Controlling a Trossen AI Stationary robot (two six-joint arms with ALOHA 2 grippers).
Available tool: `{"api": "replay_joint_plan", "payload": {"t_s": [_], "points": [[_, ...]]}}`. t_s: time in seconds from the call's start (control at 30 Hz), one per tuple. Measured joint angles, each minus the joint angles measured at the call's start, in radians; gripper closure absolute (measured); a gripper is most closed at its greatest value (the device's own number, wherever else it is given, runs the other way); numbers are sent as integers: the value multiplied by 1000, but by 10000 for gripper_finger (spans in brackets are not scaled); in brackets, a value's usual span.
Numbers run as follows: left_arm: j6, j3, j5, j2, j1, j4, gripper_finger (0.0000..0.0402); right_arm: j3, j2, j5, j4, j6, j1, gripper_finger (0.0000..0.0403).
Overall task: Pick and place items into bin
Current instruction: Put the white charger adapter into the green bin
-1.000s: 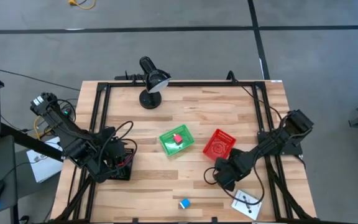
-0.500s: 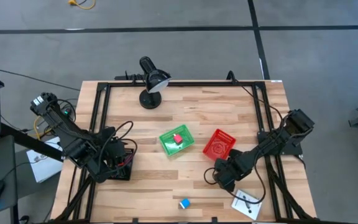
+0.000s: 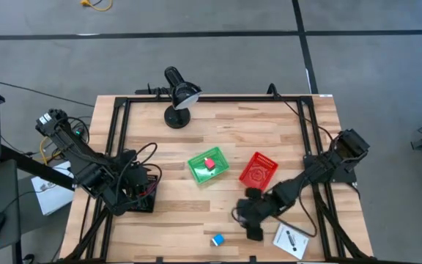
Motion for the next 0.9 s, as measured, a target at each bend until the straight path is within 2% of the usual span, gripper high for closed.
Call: {"api": "replay_joint_plan", "payload": {"t_s": [0.17, 0.27, 0.33, 0.47, 0.63, 0.77, 0.9], "points": [[11, 0, 2, 0, 0, 7, 219, 69, 0, 135, 49, -188, -101, 189], [12, 0, 2, 0, 0, 8, 219, 102, 0, 209, 109, -309, -170, 193], [13, 0, 2, 0, 0, 8, 219, 113, 0, 219, 155, -338, -223, 202], [15, 0, 3, 0, 0, 8, 219, 122, -1, 221, 209, -240, -327, 213], [15, 0, 3, 0, 0, 8, 219, 121, -1, 222, 216, -179, -423, 188], [15, 0, 3, 0, 0, 8, 219, 121, -1, 203, 216, -175, -452, 183], [26, 0, 3, 0, 0, 9, 219, 122, 42, 199, 195, -90, -457, 207]]}}
